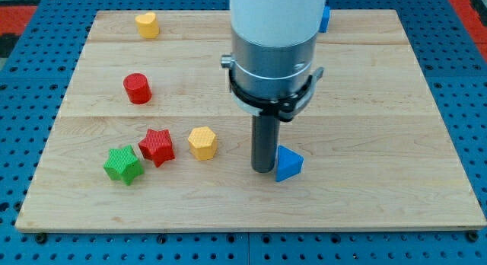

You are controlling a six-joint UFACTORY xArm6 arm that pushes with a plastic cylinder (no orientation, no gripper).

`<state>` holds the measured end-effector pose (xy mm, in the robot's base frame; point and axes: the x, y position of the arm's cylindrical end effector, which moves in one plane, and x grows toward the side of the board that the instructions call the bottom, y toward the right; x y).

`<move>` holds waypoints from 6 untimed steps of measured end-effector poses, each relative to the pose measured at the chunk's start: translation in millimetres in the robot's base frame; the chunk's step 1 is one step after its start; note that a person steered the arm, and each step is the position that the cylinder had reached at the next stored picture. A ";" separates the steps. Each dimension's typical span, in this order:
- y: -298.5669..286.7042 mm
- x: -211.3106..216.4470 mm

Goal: Push the blue triangle towards the center right

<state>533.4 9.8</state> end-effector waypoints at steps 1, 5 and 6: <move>-46.0 4.7; 30.9 23.1; 33.6 23.0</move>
